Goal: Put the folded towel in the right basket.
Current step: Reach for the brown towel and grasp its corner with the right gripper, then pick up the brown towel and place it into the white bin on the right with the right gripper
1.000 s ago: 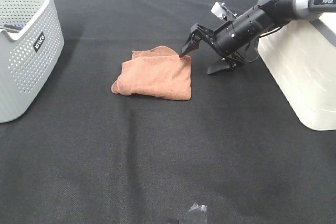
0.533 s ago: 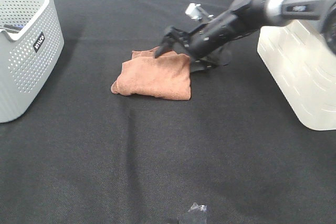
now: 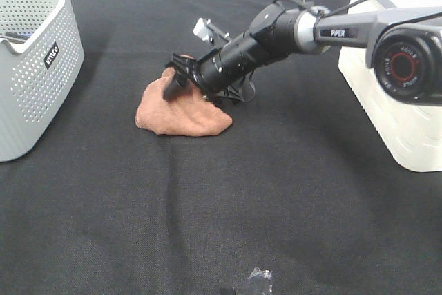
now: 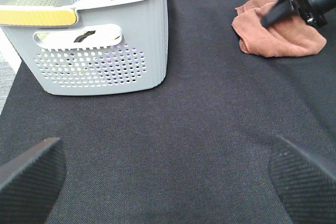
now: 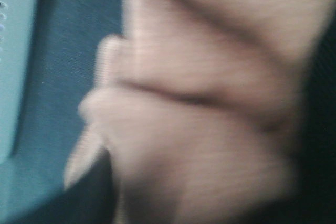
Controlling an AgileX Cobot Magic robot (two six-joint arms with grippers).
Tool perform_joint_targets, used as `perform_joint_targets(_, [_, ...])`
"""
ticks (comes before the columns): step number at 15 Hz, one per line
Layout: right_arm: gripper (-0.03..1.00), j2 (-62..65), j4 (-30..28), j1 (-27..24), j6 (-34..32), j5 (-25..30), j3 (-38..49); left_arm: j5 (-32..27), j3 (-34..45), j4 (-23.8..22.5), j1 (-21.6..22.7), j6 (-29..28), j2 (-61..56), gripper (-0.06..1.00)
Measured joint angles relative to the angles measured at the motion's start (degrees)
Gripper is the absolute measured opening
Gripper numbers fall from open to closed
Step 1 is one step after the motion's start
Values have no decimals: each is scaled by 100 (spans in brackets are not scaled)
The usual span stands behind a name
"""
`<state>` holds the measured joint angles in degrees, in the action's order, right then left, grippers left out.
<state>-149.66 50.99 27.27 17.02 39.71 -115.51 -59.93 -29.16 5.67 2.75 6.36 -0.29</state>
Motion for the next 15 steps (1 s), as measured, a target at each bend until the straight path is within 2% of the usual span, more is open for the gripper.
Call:
perform_joint_targets(1, [21, -40, -52, 0, 0, 23, -46, 0, 0, 0, 0, 0, 0, 97])
perform_joint_targets(2, [18, -52, -143, 0, 11, 109, -120, 0, 0, 0, 0, 0, 0, 97])
perform_joint_targets(3, [18, -69, -241, 0, 17, 229, -246, 0, 0, 0, 0, 0, 0, 97])
perform_joint_targets(5, [18, -155, -539, 0, 23, 802, -665, 0, 0, 0, 0, 0, 0, 97])
perform_joint_targets(8, [18, -206, -1117, -97, -206, 2498, -2355, 0, 0, 0, 0, 0, 0, 97])
perform_joint_targets(9, [18, -206, -1266, -189, -332, 2819, -2945, 0, 0, 0, 0, 0, 0, 97])
perform_joint_targets(11, [18, -86, -1547, -607, -888, 2916, -4148, 0, 0, 0, 0, 0, 0, 97])
perform_joint_targets(12, [18, -86, -1547, -607, -888, 2916, -4148, 0, 0, 0, 0, 0, 0, 97])
perform_joint_targets(15, [18, 561, -1811, -1329, -1140, 3008, -4309, 0, 0, 0, 0, 6, 0, 97])
